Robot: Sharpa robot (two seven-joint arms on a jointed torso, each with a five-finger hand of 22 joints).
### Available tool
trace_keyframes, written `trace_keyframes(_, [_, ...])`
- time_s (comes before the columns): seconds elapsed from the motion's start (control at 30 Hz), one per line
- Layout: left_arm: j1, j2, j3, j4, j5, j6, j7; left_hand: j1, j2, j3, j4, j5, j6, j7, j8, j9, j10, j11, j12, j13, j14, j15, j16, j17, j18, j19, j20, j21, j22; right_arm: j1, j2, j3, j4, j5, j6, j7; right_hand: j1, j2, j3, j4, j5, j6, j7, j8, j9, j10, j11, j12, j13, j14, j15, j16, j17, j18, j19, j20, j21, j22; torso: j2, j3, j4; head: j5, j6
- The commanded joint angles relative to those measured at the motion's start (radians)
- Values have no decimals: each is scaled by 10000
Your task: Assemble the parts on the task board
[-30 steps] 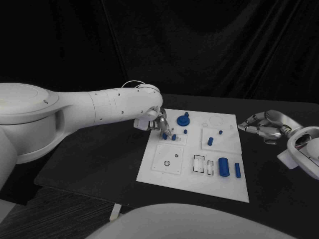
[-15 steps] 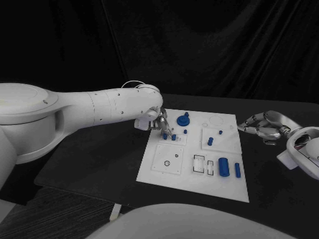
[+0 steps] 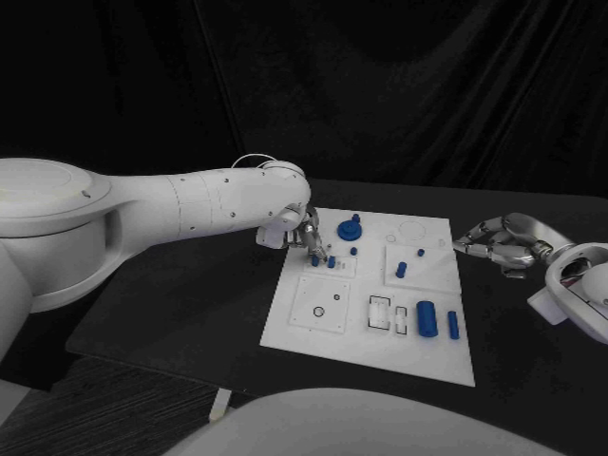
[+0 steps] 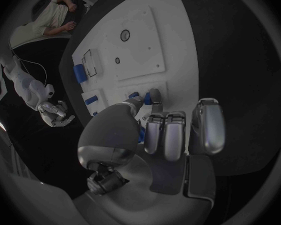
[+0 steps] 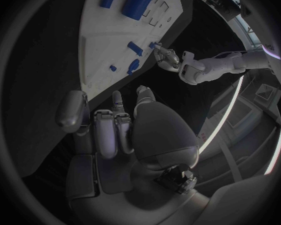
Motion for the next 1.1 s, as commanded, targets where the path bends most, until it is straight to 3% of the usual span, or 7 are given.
trace_keyframes(0.03, [-15, 14, 8, 23, 62, -21, 136, 248, -24, 52, -159, 465, -105, -67, 160, 259, 1111, -94, 25, 2575, 1022, -117, 139, 2656, 24, -1, -100, -176, 1930, -31, 7, 8, -10, -45, 137, -198, 506, 405, 400, 8, 159, 37, 13, -113, -120, 501, -37, -306, 1220, 784, -99, -179, 1126, -7, -93, 11, -243, 1448, -1, -1, -2, -6, -1])
trace_keyframes(0.13, [-15, 19, 8, 24, 62, -22, 128, 329, -39, 149, -209, 707, -117, -76, 148, 276, 1111, -104, 25, 2575, 1022, -124, 139, 2656, 21, 4, -107, -167, 1933, -32, 7, 8, -12, -45, 156, -208, 506, 405, 400, 8, 159, 37, 13, -113, -120, 501, -37, -306, 1220, 784, -99, -179, 1126, -7, -93, 11, -243, 1448, -1, -1, -2, -7, -1])
trace_keyframes(0.3, [-15, 21, 8, 26, 62, -12, 89, 340, -41, 167, -217, 743, -115, -77, 148, 279, 1111, -106, 25, 2575, 1022, -126, 139, 2656, 17, 12, -108, -149, 1939, -32, 4, 8, -14, -45, 183, -226, 506, 405, 400, 8, 159, 37, 13, -113, -120, 501, -37, -306, 1220, 784, -99, -179, 1126, -7, -93, 11, -243, 1448, -1, -2, -1, -13, -1])
trace_keyframes(0.67, [-15, 16, 8, 36, 62, 22, 22, 190, -62, 168, -78, 331, 206, -127, 277, 345, 1111, -135, 25, 2575, 1022, -145, 139, 2656, 11, 36, -123, -116, 1947, -34, 5, 8, -19, -45, 247, -266, 537, 408, 438, 8, 169, 32, 18, -124, -131, 486, -32, -319, 1198, 776, -95, -196, 1095, -1, -104, 14, -280, 1439, -6, 1, -6, -3, -1])
trace_keyframes(1.1, [-16, -12, 8, 42, 62, 71, -145, 180, -41, 199, -50, 375, 376, -177, 317, 345, 1111, -174, 25, 2575, 1022, -175, 139, 2656, 11, 45, -144, -107, 1949, -34, 0, 8, -20, -45, 324, -309, 584, 403, 496, 6, 237, 38, 23, -133, -145, 479, -23, -323, 1190, 771, -88, -203, 1083, 2, -113, 18, -306, 1433, 0, 0, 2, -9, -1])
